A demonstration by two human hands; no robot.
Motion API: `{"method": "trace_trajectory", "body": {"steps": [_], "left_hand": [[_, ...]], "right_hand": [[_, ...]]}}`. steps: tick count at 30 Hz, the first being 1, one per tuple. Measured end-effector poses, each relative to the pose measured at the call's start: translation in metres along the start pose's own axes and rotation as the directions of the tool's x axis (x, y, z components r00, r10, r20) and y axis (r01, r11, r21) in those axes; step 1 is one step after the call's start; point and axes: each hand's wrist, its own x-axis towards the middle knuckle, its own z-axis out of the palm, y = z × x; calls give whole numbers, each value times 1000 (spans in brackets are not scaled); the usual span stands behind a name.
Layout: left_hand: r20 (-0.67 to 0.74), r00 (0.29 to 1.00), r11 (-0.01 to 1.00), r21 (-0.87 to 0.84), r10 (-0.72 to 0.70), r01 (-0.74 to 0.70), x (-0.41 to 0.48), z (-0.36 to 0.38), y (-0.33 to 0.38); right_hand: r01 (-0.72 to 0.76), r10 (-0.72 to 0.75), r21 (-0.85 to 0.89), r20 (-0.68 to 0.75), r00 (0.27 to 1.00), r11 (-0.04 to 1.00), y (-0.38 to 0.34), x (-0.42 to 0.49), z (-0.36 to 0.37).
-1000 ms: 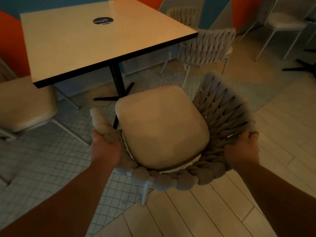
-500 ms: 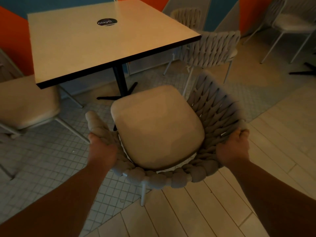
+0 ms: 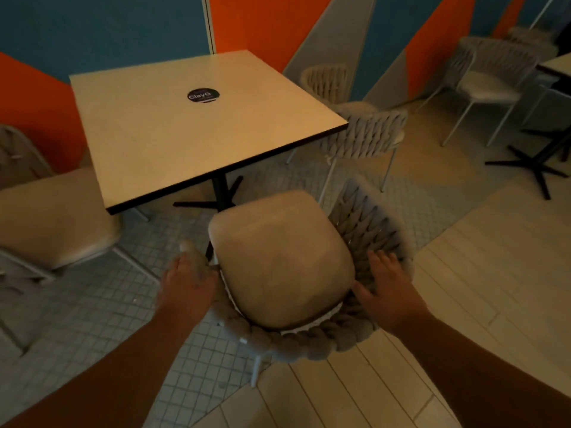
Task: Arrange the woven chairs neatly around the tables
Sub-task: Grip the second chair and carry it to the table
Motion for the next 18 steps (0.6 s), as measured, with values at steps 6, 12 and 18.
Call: {"method": "trace_trajectory", "body": {"steps": [6, 12, 18], "left_hand": [[112, 928, 895, 243, 356, -373, -32, -50, 30], [183, 887, 832, 309, 424, -461, -68, -20, 96], [118, 898, 820, 369, 425, -436, -79, 27, 196]], "right_hand": [[14, -18, -91, -39, 999, 996, -28, -28, -56], [6, -10, -85, -43, 999, 996, 6, -28, -101], [215, -211, -118, 47, 976, 969, 65, 19, -143]]}}
